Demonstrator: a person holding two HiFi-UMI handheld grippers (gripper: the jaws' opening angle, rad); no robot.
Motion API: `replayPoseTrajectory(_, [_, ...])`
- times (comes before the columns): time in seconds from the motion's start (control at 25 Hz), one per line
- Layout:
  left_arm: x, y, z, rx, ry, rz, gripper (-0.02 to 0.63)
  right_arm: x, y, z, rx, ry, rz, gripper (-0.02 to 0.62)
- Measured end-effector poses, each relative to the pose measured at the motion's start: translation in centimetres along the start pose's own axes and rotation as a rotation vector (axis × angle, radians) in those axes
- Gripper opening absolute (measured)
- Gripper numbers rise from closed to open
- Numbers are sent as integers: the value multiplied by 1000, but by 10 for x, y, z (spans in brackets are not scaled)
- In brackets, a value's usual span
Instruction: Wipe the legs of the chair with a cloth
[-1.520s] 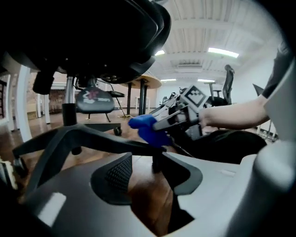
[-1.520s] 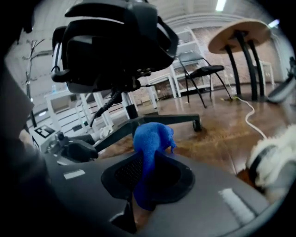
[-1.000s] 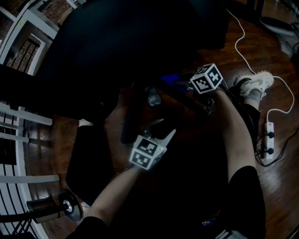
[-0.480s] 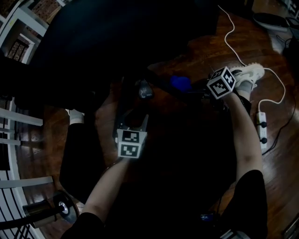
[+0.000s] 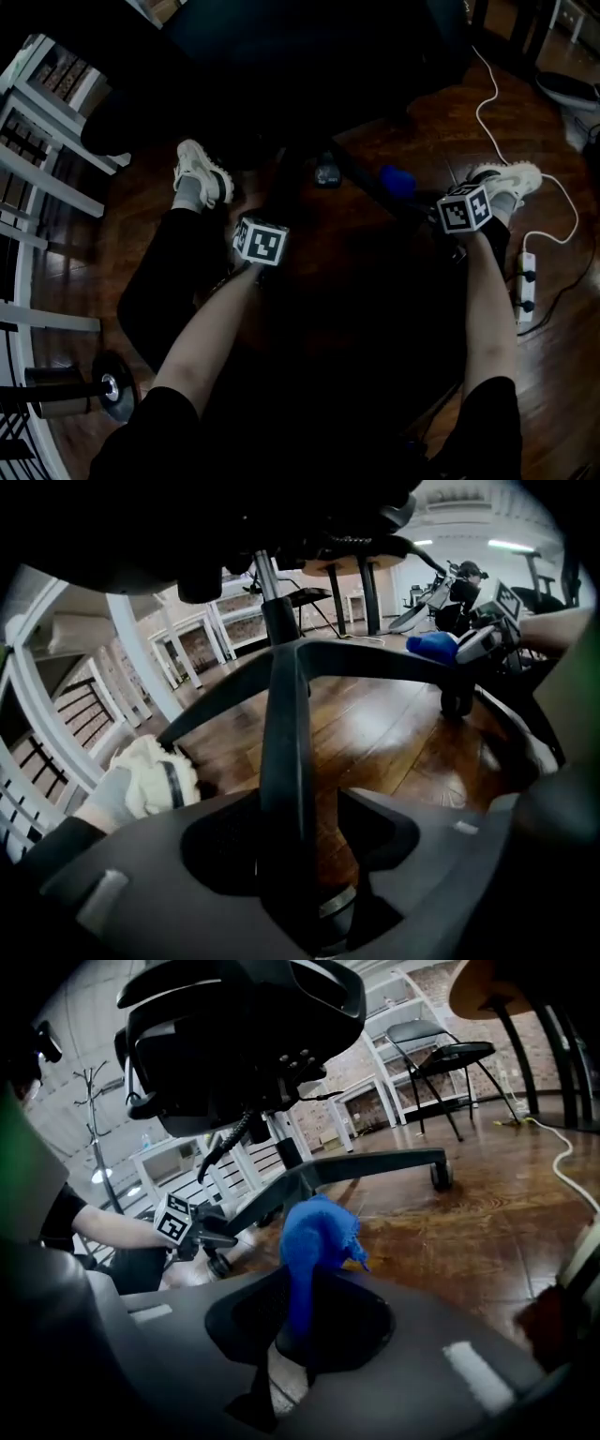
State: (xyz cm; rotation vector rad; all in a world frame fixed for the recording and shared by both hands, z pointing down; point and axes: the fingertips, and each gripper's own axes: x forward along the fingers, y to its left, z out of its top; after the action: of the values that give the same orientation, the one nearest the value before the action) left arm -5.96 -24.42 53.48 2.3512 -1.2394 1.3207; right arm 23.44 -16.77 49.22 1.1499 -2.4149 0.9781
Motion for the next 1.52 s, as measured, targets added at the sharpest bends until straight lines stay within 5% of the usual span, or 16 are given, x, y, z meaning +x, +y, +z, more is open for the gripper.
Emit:
replayPoseTrajectory(0.32, [9, 12, 10, 18, -22, -1, 161, -2, 15, -23, 72, 17, 3, 72])
replayPoseTrajectory(0.56, [17, 17, -10, 84, 62, -45, 159, 2, 50, -31, 46, 9, 26, 72])
replayPoseTrajectory(0.88, [25, 13, 9, 156, 21, -128, 155, -5, 56, -41, 98, 45, -46, 72])
replayPoseTrajectory(1.0, [34, 3, 23, 231, 0, -171, 156, -13, 61, -51, 106, 92, -66, 74])
replayPoseTrajectory(1.28, [68, -13, 70, 473, -93, -241, 166, -24, 76, -67, 174, -22, -81, 75])
replayPoseTrajectory(1.52, [81, -23, 95, 579, -150, -331, 167, -23, 82, -70, 240, -98, -113, 75])
